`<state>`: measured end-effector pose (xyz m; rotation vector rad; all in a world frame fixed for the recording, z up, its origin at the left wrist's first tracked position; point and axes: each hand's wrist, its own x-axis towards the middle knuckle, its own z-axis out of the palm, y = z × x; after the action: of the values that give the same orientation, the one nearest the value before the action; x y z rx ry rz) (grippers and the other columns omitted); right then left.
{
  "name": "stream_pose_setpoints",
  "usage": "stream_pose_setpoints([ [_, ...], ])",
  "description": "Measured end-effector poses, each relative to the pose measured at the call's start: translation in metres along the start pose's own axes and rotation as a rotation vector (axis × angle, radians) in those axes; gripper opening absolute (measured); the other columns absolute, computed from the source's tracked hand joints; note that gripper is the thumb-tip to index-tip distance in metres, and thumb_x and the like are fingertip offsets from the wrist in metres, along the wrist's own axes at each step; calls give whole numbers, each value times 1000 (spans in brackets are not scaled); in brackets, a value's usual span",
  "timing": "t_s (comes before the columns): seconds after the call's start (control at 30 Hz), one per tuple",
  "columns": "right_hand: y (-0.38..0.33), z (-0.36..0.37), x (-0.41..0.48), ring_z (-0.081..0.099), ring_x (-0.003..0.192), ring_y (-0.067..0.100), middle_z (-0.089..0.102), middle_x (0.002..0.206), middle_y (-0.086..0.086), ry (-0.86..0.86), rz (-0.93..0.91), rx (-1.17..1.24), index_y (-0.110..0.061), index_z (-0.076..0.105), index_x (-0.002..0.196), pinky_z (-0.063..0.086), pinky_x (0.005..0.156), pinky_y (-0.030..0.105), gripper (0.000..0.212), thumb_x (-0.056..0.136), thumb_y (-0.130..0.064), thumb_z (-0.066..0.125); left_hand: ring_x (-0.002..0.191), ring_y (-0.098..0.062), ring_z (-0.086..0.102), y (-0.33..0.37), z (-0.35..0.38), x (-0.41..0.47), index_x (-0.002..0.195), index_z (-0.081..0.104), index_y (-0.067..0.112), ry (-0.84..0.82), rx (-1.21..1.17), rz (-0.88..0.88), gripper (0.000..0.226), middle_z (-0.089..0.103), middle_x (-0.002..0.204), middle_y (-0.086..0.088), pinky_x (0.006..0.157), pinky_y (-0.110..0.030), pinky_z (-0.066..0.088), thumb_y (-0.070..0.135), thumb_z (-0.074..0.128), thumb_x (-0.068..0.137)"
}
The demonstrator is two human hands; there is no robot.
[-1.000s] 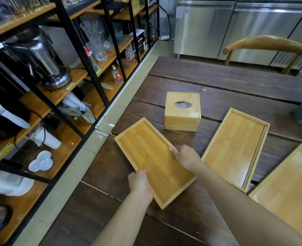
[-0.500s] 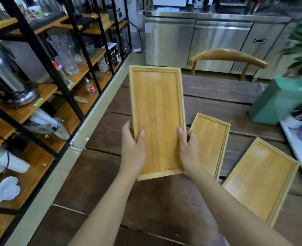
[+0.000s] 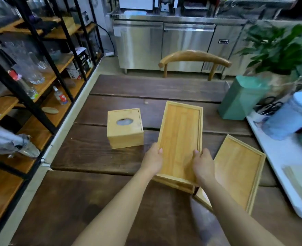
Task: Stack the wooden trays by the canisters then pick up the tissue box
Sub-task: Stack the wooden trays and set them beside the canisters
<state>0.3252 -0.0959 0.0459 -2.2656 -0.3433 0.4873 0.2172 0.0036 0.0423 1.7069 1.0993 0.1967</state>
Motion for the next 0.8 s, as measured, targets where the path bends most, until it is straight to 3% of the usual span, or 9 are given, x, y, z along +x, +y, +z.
stream_pose_setpoints([
  [0.13,14,7,4,55,100,41,60,110,26,25,6,-99,2,48,107,42,75,41,26,96,-19,37,114,-24,53,-9,11,5,127,49,14,-19,22,-44,32,57,127,-7,96,-38,43,21,31,102],
  [0.33,15,13,8,54,99,38,54,116,27,-13,59,-95,3,46,113,38,74,35,24,94,-10,40,116,-27,53,-14,18,13,130,49,15,19,70,-89,33,58,128,-7,99,-43,43,16,34,100],
  [0.47,14,13,7,53,99,40,38,127,26,-18,79,-106,5,43,117,35,76,32,26,94,-8,40,111,-25,56,-13,17,14,124,55,16,42,106,-80,31,62,122,-6,96,-40,45,15,37,100],
  [0.67,10,16,5,43,119,39,35,136,25,-75,196,-140,6,41,127,34,102,41,46,94,-26,42,105,-30,60,-5,15,20,116,62,10,105,316,-133,26,66,115,-10,80,-37,49,12,47,95],
  [0.77,12,18,5,45,116,37,43,131,19,-80,273,-51,-2,49,122,39,101,49,53,81,-35,56,95,-29,63,2,11,26,105,65,4,65,149,-248,21,67,108,-13,64,-30,49,9,52,90],
  [0.8,10,18,4,45,115,37,44,131,17,-92,322,45,-4,50,120,39,101,50,54,77,-35,59,89,-26,63,4,7,28,96,66,4,59,60,-273,15,67,100,-12,65,-31,47,7,53,89],
])
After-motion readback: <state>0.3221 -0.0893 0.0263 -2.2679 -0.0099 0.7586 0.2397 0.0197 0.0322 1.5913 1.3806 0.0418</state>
